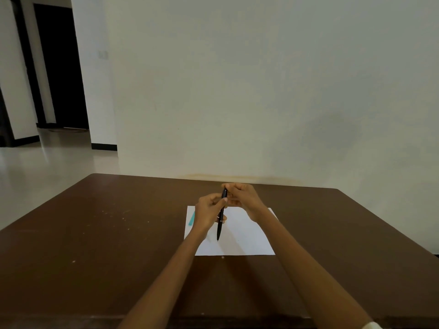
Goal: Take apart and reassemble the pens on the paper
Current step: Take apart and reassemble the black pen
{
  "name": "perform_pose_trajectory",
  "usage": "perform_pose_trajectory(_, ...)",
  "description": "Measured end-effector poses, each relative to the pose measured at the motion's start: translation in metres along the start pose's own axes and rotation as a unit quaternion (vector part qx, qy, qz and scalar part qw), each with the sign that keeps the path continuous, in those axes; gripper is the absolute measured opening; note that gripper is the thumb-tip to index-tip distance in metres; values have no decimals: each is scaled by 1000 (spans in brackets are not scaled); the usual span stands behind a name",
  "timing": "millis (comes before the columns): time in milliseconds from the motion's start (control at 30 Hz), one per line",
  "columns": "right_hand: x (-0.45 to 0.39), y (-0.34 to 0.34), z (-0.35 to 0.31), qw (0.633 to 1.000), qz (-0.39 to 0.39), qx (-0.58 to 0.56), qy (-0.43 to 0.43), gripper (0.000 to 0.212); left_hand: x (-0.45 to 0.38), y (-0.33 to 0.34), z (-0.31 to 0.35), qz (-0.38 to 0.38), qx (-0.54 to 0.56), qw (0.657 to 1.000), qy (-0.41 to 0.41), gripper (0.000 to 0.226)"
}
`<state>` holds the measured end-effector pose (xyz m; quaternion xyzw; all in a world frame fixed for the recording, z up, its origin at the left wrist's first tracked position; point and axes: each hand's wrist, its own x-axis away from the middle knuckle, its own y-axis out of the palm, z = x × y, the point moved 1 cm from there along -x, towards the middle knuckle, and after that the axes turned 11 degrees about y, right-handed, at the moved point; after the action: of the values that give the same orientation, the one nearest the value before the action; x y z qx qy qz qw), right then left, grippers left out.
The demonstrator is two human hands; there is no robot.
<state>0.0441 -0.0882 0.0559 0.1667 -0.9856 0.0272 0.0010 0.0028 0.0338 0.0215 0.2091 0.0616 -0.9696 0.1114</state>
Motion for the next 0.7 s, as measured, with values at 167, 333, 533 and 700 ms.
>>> perform_pose_trajectory(167,-1,1,15,997,-34,51,40,44,0,1,-3,-6,28,1000,-10,28)
perform_pose_trajectory(333,-8,-1,23,999,8,-10,36,34,3,1,-10,-6,76,995,-65,39)
perform_pose_trajectory(533,-26,2,22,920,116,-361,96,34,-2,0,-41,79,427,881,-188,58)
perform_pose_trajectory(700,-41,5,27,876,130,-450,116,41,-8,12,-54,127,520,820,-202,65)
